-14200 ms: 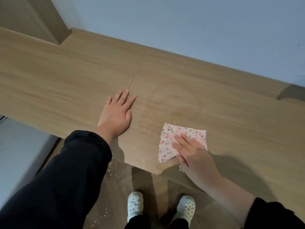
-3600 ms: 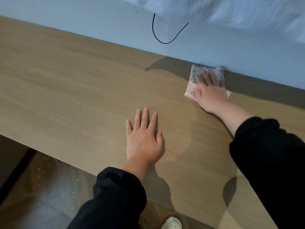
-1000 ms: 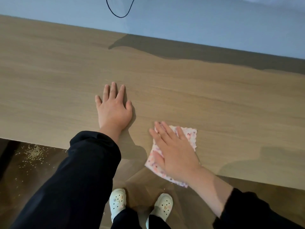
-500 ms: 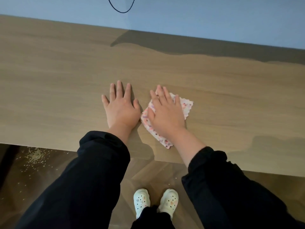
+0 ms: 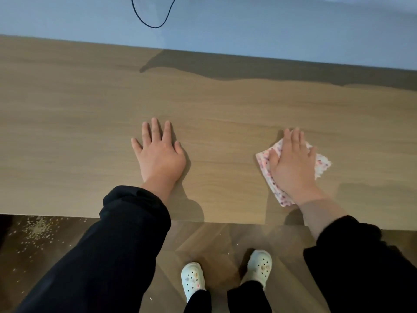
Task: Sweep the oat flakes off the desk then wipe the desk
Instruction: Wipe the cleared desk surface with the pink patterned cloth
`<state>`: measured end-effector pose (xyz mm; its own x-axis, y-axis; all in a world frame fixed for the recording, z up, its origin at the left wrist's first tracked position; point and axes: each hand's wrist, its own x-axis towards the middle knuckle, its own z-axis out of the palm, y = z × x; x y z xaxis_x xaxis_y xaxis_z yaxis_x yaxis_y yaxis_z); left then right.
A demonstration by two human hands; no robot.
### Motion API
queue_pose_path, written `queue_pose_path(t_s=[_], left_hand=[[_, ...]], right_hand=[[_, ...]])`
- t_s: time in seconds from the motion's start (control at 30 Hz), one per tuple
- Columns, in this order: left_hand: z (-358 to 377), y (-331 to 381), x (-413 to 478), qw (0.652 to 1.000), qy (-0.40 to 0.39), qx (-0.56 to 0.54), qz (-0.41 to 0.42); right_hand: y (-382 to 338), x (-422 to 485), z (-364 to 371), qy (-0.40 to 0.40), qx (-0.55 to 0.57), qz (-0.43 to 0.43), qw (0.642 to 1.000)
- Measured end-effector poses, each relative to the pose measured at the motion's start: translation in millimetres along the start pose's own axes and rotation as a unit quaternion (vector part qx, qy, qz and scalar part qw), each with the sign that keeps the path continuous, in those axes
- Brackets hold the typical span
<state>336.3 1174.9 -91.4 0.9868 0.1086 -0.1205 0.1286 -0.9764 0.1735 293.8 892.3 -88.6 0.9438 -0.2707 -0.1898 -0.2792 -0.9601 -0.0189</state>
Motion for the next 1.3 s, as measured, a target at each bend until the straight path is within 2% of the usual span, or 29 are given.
queue_pose_path(t_s=[0.1,0.2,0.23,0.27,0.33,0.4,0.47,0.53,0.6,0.67,0.73,0.83,0.97,1.13,1.3], left_hand=[[-2,0,0,1.0,-0.005,-0.002,-0.006],[-2,1,-3,1.0,0.004,-0.009,0.02],[-1,2,-5,0.999,0.018,-0.013,0.049],[-1,3,-8,0.996,0.034,-0.017,0.079],[0,6,-12,0.993,0.058,-0.045,0.094],[1,15,-18,0.991,0.073,-0.111,0.031],[4,37,-25,0.982,0.092,-0.166,-0.02],[9,68,-32,0.976,0.102,-0.195,-0.002],[14,99,-32,0.969,0.11,-0.221,0.026],[15,126,-24,0.966,0.103,-0.236,0.018],[18,148,-16,0.976,0.067,-0.207,-0.013],[27,165,-12,0.994,0.01,-0.09,-0.06],[33,168,-10,0.997,0.0,-0.031,-0.069],[33,170,-10,0.997,0.008,-0.019,-0.072],[31,170,-10,0.997,0.008,-0.02,-0.077]], right_hand=[[-40,-3,-3,-0.007,0.001,-0.097,0.995],[-42,-29,-2,-0.036,-0.037,-0.294,0.954],[-29,-31,-4,-0.046,-0.046,-0.33,0.942],[-13,-24,-7,-0.043,-0.047,-0.336,0.94],[18,3,-8,-0.02,-0.046,-0.277,0.959],[29,41,-12,-0.014,-0.029,-0.195,0.98],[17,70,-14,-0.015,-0.006,-0.16,0.987],[2,80,-16,-0.017,0.005,-0.193,0.981],[7,69,-15,-0.02,0.001,-0.284,0.959],[32,61,-14,-0.024,-0.016,-0.372,0.928],[64,80,-18,-0.029,-0.013,-0.377,0.926],[99,112,-28,-0.014,-0.006,-0.321,0.947],[110,113,-29,0.067,-0.068,-0.303,0.948],[108,104,-25,-0.019,-0.004,-0.254,0.967],[70,175,-38,-0.001,0.005,-0.255,0.967]])
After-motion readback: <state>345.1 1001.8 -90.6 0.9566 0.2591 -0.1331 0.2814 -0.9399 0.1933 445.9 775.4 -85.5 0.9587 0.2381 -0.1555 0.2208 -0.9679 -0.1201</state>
